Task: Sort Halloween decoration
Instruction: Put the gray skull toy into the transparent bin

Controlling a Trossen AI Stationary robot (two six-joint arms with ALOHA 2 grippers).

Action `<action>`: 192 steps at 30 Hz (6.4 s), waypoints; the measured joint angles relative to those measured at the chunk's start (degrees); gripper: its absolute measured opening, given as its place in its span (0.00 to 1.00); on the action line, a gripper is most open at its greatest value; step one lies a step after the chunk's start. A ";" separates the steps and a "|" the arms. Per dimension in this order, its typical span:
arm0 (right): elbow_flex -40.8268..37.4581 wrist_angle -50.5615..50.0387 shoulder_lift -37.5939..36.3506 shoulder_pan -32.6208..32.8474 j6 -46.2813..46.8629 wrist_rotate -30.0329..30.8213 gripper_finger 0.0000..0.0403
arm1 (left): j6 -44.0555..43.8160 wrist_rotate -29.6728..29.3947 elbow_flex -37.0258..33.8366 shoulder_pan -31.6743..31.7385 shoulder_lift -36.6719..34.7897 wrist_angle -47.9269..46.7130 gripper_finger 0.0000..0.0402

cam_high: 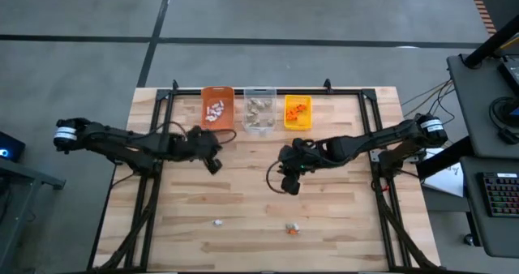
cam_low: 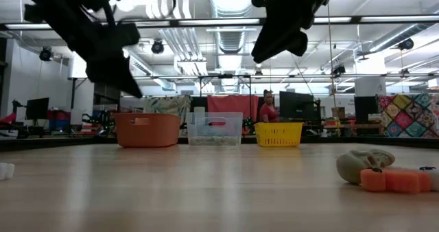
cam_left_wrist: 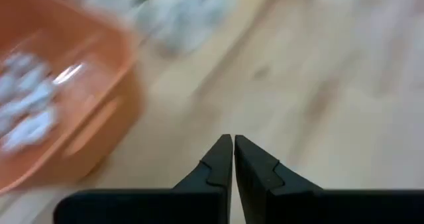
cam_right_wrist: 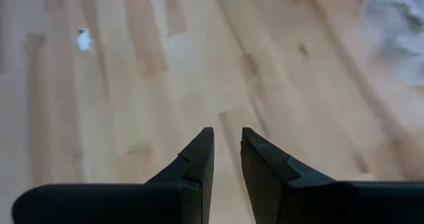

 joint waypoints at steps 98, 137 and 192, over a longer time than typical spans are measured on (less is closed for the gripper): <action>25.64 -23.49 32.89 22.11 -4.80 -4.28 0.37 | 9.21 -3.66 0.00 -15.74 0.47 21.62 0.00; 22.58 -20.61 32.59 19.41 -12.81 -5.33 0.14 | 9.21 -3.62 0.00 -15.75 0.49 22.48 0.00; 27.52 -8.90 28.40 -7.41 -19.69 -1.48 0.19 | 8.55 -5.02 0.00 -20.47 -6.04 17.17 0.00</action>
